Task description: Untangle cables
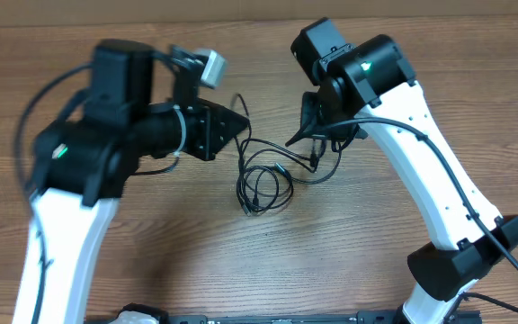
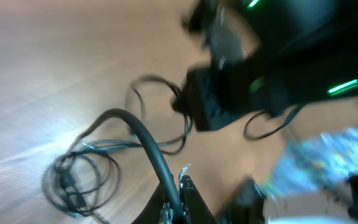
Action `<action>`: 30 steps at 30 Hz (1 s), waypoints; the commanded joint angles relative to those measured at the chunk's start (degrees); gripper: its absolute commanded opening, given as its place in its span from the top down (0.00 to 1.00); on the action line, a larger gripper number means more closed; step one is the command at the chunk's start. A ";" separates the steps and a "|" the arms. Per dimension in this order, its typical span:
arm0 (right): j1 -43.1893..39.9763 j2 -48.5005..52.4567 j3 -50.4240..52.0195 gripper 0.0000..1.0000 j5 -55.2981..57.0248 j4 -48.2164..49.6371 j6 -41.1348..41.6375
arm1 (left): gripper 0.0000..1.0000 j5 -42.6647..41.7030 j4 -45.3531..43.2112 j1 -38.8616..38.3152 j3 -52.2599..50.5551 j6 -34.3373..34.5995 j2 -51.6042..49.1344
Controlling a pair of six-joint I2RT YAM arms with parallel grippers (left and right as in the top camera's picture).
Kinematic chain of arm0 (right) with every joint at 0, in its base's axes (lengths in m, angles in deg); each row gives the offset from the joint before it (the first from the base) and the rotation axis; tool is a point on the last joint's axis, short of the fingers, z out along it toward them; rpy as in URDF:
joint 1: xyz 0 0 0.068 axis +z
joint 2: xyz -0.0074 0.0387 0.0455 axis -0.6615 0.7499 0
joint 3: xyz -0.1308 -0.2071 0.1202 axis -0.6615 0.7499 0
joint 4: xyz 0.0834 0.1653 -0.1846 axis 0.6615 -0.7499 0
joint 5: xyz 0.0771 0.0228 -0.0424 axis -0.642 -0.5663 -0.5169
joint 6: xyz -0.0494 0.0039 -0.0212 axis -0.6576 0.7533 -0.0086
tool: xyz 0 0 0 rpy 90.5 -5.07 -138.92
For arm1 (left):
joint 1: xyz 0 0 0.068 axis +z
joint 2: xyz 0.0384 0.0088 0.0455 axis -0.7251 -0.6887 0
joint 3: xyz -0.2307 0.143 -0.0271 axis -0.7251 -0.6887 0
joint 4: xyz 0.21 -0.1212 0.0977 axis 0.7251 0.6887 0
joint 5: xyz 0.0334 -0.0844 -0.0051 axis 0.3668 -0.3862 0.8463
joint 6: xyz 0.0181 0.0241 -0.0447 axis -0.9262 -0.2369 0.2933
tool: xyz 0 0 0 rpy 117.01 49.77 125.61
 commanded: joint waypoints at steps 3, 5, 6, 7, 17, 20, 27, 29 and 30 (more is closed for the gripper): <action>-1.77 -1.42 7.13 0.96 7.89 2.29 4.72 | 0.96 19.50 -0.11 0.22 3.45 11.76 6.27; -3.32 -1.42 10.71 0.96 7.65 4.79 4.72 | 0.96 24.15 -0.11 0.22 3.45 12.68 8.70; -3.82 -1.42 12.09 0.96 7.63 5.77 4.72 | 0.96 26.51 -0.07 0.22 3.45 12.70 9.40; -4.35 -1.42 13.49 0.96 7.61 6.56 4.72 | 0.96 29.27 0.11 0.22 3.45 13.09 10.10; -8.09 -1.36 24.17 0.87 5.92 11.67 4.70 | 0.96 44.13 -1.01 0.20 3.45 22.56 15.04; -8.11 -1.36 25.33 0.83 0.57 12.57 2.99 | 0.96 42.73 -0.85 0.20 3.45 22.51 15.54; -8.11 -1.38 25.03 0.37 -12.41 13.77 -9.07 | 0.96 39.47 2.05 0.20 3.43 22.64 15.26; -8.11 -1.38 23.93 0.19 -16.06 12.37 -12.63 | 0.96 36.57 2.21 0.20 3.43 22.71 15.17; -8.13 -1.38 23.02 0.18 -17.22 11.26 -13.46 | 0.96 34.80 2.01 0.20 3.43 22.71 15.17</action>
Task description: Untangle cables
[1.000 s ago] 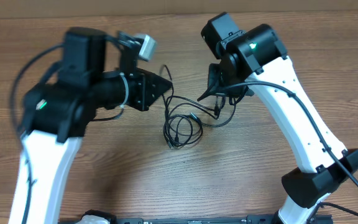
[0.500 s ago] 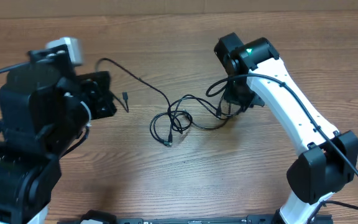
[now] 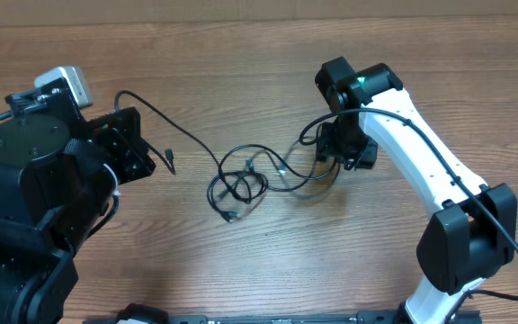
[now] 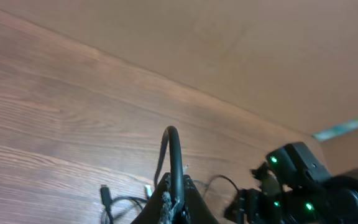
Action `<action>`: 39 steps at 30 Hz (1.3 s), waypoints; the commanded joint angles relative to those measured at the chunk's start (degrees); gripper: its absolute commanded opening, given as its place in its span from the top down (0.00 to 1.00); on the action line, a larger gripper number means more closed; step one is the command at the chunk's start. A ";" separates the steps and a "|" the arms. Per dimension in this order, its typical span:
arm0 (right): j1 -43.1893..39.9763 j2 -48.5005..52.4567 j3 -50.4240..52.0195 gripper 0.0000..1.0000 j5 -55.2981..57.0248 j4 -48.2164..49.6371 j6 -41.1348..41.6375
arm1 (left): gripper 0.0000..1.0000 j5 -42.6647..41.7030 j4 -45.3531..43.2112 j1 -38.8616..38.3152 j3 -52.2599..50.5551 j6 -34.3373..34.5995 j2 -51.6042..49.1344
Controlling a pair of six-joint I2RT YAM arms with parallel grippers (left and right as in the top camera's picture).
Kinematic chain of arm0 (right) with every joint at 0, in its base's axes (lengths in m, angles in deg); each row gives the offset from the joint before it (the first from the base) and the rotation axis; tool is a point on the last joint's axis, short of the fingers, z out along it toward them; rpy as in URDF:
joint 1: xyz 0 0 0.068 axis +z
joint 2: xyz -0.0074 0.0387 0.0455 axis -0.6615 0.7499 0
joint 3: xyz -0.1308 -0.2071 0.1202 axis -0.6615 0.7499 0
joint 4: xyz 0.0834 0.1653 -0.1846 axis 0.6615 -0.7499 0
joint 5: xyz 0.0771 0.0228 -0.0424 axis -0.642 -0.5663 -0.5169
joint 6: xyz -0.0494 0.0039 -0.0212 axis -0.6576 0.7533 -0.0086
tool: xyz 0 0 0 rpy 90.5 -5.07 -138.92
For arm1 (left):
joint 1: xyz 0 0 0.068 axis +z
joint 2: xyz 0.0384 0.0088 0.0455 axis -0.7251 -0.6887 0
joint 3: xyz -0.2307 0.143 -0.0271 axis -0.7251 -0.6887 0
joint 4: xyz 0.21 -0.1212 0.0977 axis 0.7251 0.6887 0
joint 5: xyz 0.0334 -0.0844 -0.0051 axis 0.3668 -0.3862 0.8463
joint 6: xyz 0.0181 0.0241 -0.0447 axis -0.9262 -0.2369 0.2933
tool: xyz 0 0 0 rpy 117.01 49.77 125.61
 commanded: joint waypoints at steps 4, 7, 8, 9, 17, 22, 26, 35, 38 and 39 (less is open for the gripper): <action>-0.28 -1.29 -7.76 0.18 -10.86 -6.14 -7.87 | 0.96 -7.19 -0.72 0.20 1.31 0.55 0.15; 0.04 -1.33 -14.16 0.17 -19.23 -8.11 -13.20 | 0.96 -7.21 -0.42 0.09 1.29 1.11 -0.24; 0.28 -1.33 -15.45 0.17 -22.10 -8.22 -14.93 | 0.96 -7.17 -0.11 0.09 1.29 1.75 -0.31; 0.61 -1.33 -17.11 0.16 -27.28 -8.20 -18.40 | 0.96 -7.19 0.15 0.09 1.29 1.92 -0.68; 4.46 -1.31 -18.84 0.00 -37.00 -3.78 -24.02 | 0.96 -9.01 2.12 0.09 1.29 2.05 -3.98; 9.55 -1.22 -18.47 0.00 -32.52 3.93 -25.24 | 0.96 -12.83 0.33 0.09 1.29 2.08 -4.66; 12.74 -1.20 -17.00 0.00 -28.15 11.37 -21.51 | 0.96 -17.90 -2.12 0.09 1.36 2.05 -3.76; 14.49 -0.90 -13.11 0.00 -24.72 19.04 -15.93 | 0.96 -18.62 -4.76 0.11 1.36 2.05 0.87; 14.73 -0.90 -11.26 0.00 -28.72 19.98 -18.67 | 0.96 -18.82 -7.58 0.11 1.38 2.25 3.21; 15.04 -0.90 -10.71 0.00 -29.16 20.61 -18.64 | 0.96 -18.82 -8.15 0.11 1.40 3.08 3.72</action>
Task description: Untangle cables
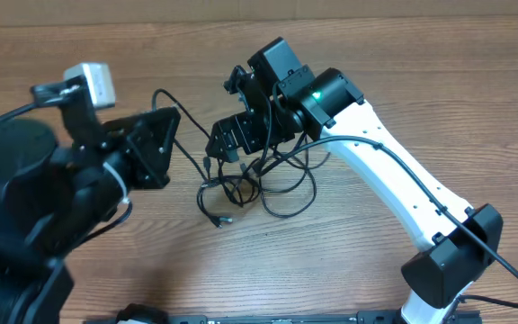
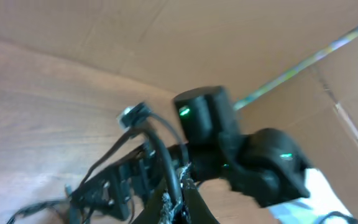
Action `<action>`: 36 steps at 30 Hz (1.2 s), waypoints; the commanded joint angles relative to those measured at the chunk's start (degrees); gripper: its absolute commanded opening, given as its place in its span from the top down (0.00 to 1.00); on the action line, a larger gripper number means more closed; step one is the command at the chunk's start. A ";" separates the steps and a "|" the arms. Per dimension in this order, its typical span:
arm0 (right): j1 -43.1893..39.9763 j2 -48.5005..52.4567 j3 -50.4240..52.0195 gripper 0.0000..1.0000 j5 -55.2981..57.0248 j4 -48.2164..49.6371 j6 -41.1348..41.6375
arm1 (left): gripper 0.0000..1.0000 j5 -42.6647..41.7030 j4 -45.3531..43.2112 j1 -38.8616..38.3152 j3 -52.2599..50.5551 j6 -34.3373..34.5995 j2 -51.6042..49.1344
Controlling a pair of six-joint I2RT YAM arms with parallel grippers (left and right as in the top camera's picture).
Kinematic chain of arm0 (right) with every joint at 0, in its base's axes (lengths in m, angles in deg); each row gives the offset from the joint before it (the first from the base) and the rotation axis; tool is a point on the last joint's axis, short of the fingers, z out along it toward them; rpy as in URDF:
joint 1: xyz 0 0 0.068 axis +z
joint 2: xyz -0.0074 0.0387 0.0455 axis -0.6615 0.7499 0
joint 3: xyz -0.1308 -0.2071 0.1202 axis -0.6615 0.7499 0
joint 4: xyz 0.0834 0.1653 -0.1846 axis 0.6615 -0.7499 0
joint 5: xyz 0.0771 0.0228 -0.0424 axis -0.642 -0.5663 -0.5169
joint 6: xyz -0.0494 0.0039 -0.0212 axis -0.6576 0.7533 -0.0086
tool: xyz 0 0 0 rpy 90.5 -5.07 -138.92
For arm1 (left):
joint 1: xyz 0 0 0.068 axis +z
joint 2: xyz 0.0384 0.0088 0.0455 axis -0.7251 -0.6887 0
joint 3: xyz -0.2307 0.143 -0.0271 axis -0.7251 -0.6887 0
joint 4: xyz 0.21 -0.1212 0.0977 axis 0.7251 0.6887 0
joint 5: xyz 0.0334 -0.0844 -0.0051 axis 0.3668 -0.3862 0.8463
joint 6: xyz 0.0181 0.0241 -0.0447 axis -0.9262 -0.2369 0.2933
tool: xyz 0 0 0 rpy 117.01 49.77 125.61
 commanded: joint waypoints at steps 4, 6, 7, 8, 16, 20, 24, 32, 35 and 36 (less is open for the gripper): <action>2.32 -0.76 3.87 0.00 -1.90 4.13 -1.05 | 0.96 -1.49 -5.05 0.11 1.36 3.89 4.20; 2.80 -0.74 5.03 0.01 -0.48 4.98 -0.74 | 0.96 -2.01 -6.19 0.09 1.38 4.42 4.94; 2.86 -0.76 5.70 0.03 1.07 5.22 0.09 | 0.96 -2.27 -6.80 0.11 1.42 4.70 5.38; 2.89 -0.74 6.99 0.05 4.04 5.27 1.81 | 0.96 -2.56 -8.02 0.11 1.46 4.68 6.19; 2.86 -0.76 11.28 0.84 18.49 0.83 9.09 | 0.96 6.78 -11.50 0.11 1.46 4.61 11.21; 2.73 -0.76 10.34 0.96 21.03 -2.62 10.51 | 0.96 17.79 -5.51 0.11 1.46 4.70 11.65; 2.16 -0.79 6.86 0.96 32.79 -10.43 18.71 | 0.96 26.36 -0.83 0.11 1.46 7.21 11.65; -4.96 -0.76 6.05 0.96 45.72 -17.88 27.30 | 0.96 25.57 -12.24 0.09 6.08 7.61 11.72; -8.07 -0.76 6.47 0.96 41.86 -17.29 27.28 | 0.96 25.99 -17.25 0.09 8.31 7.02 11.72; -9.01 -0.76 6.84 0.96 40.39 -16.83 27.26 | 0.96 26.03 -19.19 0.09 8.98 5.99 11.72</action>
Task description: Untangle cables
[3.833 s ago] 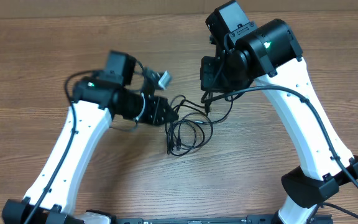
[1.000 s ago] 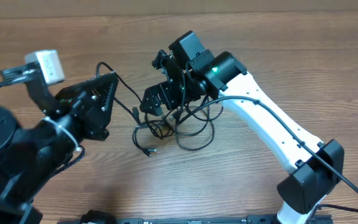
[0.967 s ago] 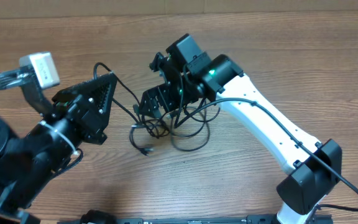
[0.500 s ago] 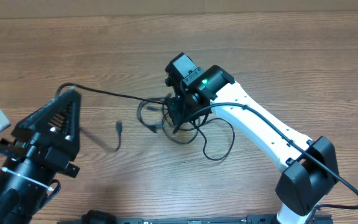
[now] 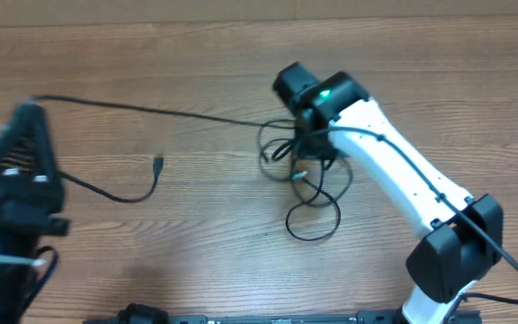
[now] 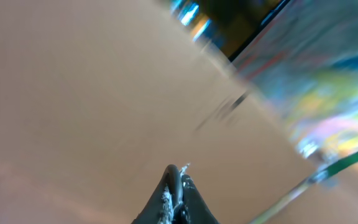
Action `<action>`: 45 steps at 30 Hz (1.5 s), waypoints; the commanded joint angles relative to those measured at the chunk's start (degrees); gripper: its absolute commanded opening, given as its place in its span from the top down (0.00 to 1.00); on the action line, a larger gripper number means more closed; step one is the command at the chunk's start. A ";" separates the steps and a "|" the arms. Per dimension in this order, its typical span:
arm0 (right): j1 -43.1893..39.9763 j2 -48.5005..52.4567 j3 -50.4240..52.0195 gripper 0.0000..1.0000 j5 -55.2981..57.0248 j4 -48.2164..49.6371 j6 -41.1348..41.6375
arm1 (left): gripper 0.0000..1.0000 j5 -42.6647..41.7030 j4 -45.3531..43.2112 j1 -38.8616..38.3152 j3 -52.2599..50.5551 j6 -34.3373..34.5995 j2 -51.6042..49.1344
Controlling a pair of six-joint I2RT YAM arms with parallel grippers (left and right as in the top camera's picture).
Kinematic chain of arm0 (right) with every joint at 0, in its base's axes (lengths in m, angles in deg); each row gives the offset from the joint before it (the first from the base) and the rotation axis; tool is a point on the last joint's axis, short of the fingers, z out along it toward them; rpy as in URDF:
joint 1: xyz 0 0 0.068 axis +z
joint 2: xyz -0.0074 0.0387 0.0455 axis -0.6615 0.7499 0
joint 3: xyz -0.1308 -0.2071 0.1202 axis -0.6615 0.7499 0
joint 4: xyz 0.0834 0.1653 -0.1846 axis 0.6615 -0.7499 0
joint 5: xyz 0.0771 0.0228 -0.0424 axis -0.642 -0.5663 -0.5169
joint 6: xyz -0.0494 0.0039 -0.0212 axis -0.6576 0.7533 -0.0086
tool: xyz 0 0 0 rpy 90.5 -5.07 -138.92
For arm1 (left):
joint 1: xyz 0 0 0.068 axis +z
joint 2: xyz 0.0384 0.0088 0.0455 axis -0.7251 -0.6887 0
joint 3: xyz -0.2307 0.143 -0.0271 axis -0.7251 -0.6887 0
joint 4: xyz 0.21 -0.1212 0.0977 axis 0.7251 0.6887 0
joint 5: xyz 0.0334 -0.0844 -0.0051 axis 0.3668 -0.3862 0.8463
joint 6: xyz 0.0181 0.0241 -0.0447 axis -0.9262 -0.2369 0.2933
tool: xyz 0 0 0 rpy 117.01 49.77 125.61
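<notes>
A black cable [image 5: 151, 110] runs taut across the table from my left gripper [image 5: 32, 103] at the far left to the tangle [image 5: 288, 144] in the middle. The left wrist view shows that gripper [image 6: 176, 186] shut on the cable [image 6: 174, 174], facing a brown wall. The cable's free end hangs back to a plug [image 5: 158, 162] on the wood. My right gripper [image 5: 306, 137] sits on the tangle, its fingers mostly hidden under the wrist, with the strands bunched at it. One loose loop [image 5: 315, 216] lies in front of it.
The wooden table [image 5: 196, 261] carries only the cables. A cardboard wall [image 5: 241, 11] closes the far edge. My left arm [image 5: 16, 207] looms large and blurred at the left edge, and the white right arm [image 5: 403, 180] crosses the right half.
My left gripper has moved far to the left with the cable, which now stretches straight and taut. The right gripper and tangle have shifted right, and the knot looks smaller, with a loop fallen free.
At first both grippers were close over a compact tangle at mid-table. Then the left gripper stood at the left holding one cable, the right at the tangle. Both then came together again near the middle. Now one long strand is drawn out leftward.
</notes>
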 commanded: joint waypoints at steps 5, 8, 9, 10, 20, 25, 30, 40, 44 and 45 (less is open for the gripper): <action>-5.81 -0.76 1.38 0.96 -3.48 2.14 1.22 | 0.96 5.51 -11.34 0.09 6.62 -2.91 1.14; -6.08 -0.76 1.40 0.96 -3.45 2.12 1.11 | 0.96 8.37 -12.41 0.09 8.24 -3.13 1.14; -6.08 -0.76 1.40 0.96 -3.48 2.10 1.03 | 0.96 9.25 -12.31 0.09 8.76 -3.41 1.14; -6.08 -0.76 1.40 0.96 -3.48 2.01 1.03 | 0.96 9.86 -12.13 0.09 9.09 -3.98 1.14; -6.05 -0.79 -2.69 0.14 -19.23 1.57 -10.95 | 0.96 5.46 1.31 0.09 9.11 -3.93 0.09; -5.84 -0.92 -14.10 0.12 -35.65 -2.51 -26.23 | 0.96 -0.72 1.49 0.09 9.14 -0.50 -1.62; -5.03 -1.11 -22.51 0.09 -49.46 -3.43 -34.84 | 0.96 -2.62 1.51 0.09 9.14 0.92 -3.58; -3.45 -1.16 -25.75 0.00 -67.12 2.05 -38.73 | 0.96 -19.82 -1.33 0.09 9.14 4.94 -8.96; -1.81 -1.16 -25.75 0.00 -66.71 2.25 -40.35 | 0.96 -25.22 -2.45 0.09 9.14 6.58 -10.86; -1.01 -1.16 -25.75 0.00 -66.64 2.29 -41.46 | 0.96 -26.49 -2.56 0.09 9.14 6.78 -11.58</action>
